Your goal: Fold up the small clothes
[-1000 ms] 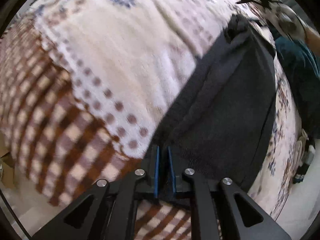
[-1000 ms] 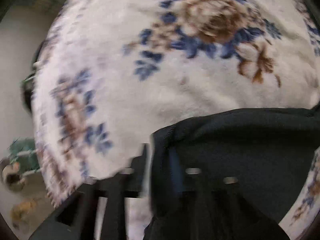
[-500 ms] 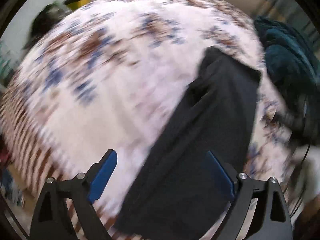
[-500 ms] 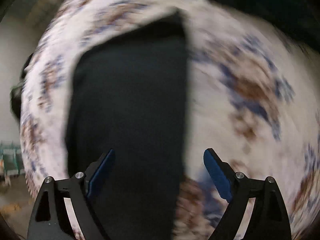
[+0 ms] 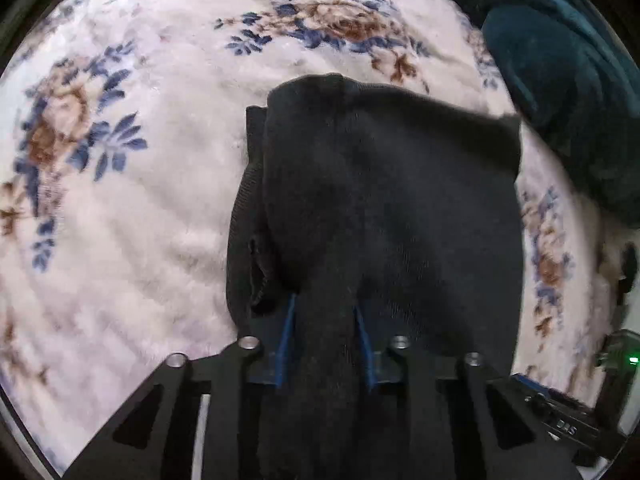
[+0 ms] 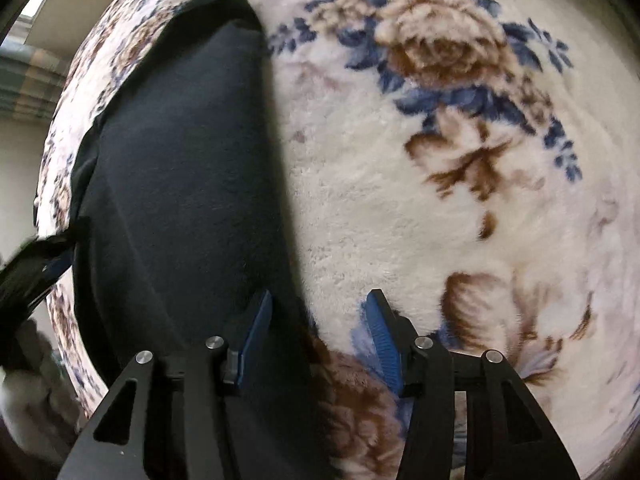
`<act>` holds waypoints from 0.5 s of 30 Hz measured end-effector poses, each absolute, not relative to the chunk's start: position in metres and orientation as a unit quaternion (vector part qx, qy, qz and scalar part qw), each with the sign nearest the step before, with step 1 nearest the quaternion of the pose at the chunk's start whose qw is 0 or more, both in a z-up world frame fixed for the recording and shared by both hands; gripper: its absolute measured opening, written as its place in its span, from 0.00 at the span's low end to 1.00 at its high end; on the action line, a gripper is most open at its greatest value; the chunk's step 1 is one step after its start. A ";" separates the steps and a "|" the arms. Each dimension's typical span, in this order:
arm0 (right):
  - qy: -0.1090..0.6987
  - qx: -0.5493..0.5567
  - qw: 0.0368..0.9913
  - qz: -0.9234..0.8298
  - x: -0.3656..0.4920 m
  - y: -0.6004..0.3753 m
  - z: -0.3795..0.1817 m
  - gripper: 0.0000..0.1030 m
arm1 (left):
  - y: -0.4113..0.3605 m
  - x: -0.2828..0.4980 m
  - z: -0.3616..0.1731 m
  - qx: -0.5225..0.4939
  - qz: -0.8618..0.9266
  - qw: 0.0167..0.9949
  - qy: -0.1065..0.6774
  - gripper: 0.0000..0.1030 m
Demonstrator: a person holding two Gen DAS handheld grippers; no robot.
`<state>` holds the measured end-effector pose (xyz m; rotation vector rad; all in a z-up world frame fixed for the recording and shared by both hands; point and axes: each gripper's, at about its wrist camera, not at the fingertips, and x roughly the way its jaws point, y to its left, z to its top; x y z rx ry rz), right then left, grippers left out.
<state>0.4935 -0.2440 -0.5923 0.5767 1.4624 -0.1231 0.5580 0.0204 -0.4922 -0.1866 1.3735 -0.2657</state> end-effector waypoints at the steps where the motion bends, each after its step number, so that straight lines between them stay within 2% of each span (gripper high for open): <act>1: 0.657 0.265 0.703 -0.059 0.493 -0.244 -0.593 0.51 | 0.030 0.557 -0.489 -0.106 -0.133 0.764 0.623 0.13; 6: 0.653 0.283 0.699 -0.070 0.485 -0.247 -0.586 0.51 | 0.078 0.557 -0.485 -0.220 -0.154 0.730 0.628 0.17; 10: 0.649 0.281 0.704 -0.070 0.491 -0.241 -0.578 0.51 | 0.080 0.565 -0.467 -0.237 -0.176 0.742 0.602 0.59; 15: 0.649 0.298 0.697 -0.068 0.501 -0.233 -0.580 0.51 | 0.057 0.608 -0.486 -0.208 -0.165 0.739 0.619 0.58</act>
